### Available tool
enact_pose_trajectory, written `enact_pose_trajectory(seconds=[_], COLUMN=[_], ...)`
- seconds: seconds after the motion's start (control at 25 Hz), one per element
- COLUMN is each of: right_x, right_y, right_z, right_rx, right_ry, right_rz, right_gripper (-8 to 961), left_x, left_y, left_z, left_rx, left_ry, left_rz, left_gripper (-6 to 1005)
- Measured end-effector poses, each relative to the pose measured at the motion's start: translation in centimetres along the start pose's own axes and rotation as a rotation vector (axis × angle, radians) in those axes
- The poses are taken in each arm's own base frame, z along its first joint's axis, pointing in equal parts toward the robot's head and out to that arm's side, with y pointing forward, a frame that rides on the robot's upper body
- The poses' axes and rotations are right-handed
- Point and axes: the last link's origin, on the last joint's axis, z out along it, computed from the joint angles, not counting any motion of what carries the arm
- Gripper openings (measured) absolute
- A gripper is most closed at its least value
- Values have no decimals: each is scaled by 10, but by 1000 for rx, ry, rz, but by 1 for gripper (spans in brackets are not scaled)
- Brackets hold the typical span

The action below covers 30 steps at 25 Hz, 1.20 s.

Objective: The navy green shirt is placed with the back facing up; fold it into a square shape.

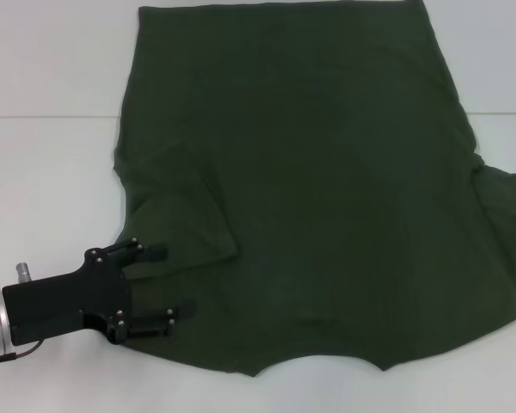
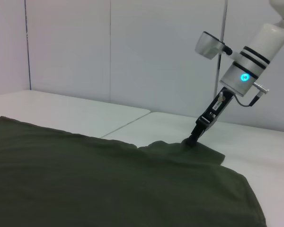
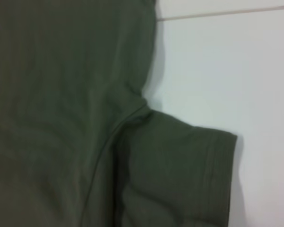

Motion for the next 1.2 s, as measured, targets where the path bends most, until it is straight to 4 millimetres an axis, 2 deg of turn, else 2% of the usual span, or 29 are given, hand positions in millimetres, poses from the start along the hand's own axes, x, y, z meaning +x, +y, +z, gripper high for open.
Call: enact_pose_trajectory(seconds=[0.24, 0.44, 0.68, 0.96, 1.2], right_x=[-1, -9, -20, -38, -56], right_y=[-21, -42, -41, -21, 15], right_z=[-11, -34, -47, -48, -47], right_rx=[21, 13, -4, -35, -92], right_ry=[-36, -130, -177, -197, -178], right_rz=[41, 99, 91, 26, -72], right_gripper=[23, 36, 51, 69, 85], left_x=[0, 0, -1, -1, 0], left_y=[0, 0, 0, 1, 0], left_z=[0, 0, -1, -1, 0], left_rx=[-1, 0, -1, -2, -4], left_ry=[0, -1, -6, -9, -11], left_rz=[-2, -12, -12, -15, -23], left_gripper=[904, 904, 904, 905, 905])
